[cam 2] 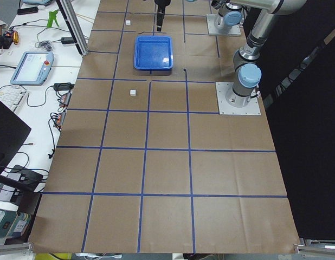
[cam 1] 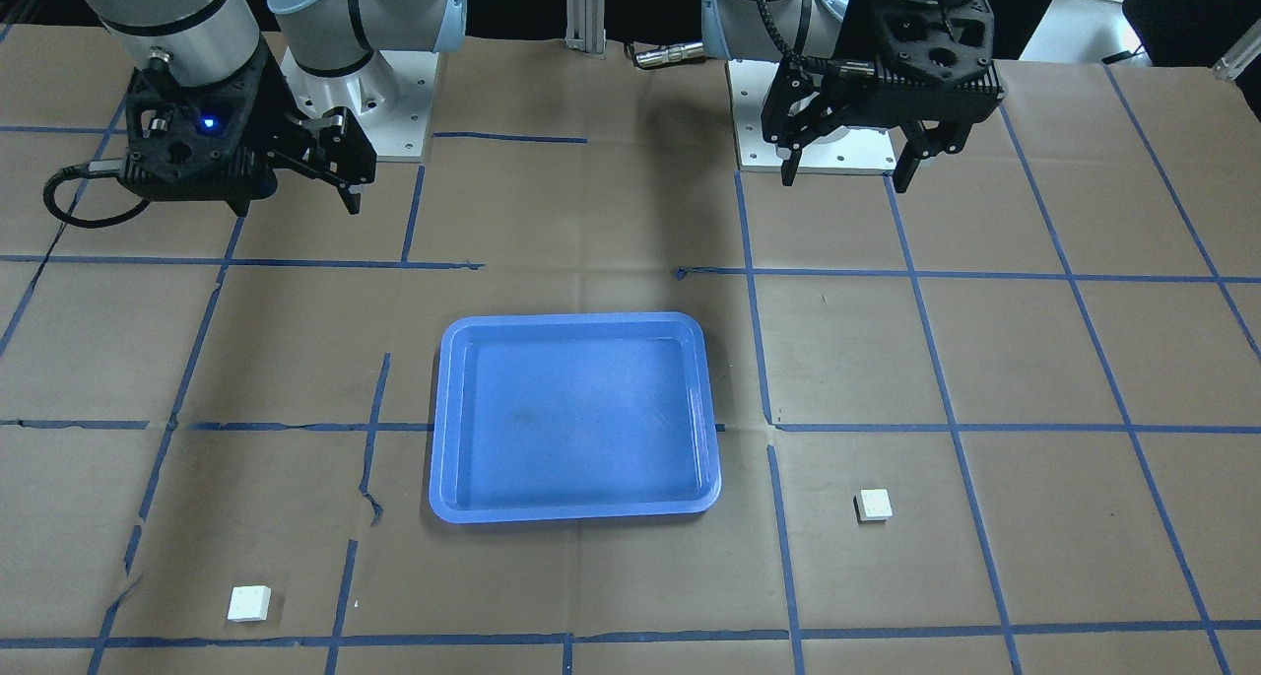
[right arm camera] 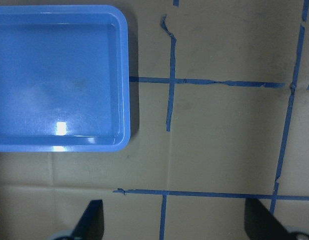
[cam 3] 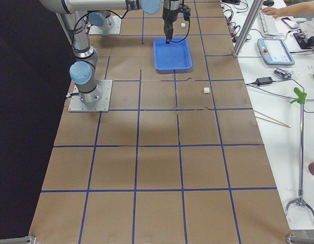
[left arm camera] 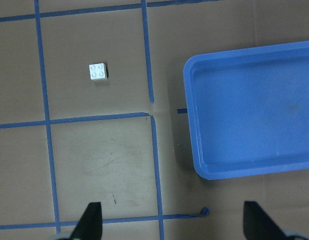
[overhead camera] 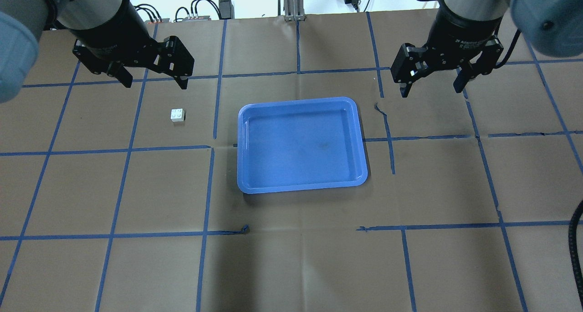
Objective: Assemble white blocks and place on blue tray
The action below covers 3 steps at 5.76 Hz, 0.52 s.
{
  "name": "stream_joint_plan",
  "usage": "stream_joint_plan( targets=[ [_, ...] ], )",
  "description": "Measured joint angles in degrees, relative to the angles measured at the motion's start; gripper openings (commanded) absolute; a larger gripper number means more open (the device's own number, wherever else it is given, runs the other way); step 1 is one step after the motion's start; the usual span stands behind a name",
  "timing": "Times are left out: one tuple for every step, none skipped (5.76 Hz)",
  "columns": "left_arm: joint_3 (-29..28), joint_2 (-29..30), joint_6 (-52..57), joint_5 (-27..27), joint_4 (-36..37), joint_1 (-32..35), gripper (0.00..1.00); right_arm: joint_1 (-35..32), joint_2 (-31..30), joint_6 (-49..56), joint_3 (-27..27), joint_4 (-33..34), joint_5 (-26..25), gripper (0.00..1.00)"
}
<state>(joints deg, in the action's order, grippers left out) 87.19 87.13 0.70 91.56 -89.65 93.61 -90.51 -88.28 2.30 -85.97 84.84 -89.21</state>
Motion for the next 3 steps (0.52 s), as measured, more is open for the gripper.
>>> stream_joint_plan(
  targets=[
    [0.0, 0.01, -0.02, -0.03, 0.03, -0.01, 0.99, 0.3, 0.19, -0.1, 0.54, -0.11, 0.45, 1.0],
    [0.0, 0.04, -0.1, -0.11, 0.1, -0.01, 0.99, 0.57, 0.32, -0.45, 0.13, -0.01, 0.52, 1.0],
    [-0.02, -0.03, -0.07, -0.06, 0.08, -0.28, 0.99, 0.71, 0.37, -0.72, -0.25, 0.27, 0.53, 1.0]
  ],
)
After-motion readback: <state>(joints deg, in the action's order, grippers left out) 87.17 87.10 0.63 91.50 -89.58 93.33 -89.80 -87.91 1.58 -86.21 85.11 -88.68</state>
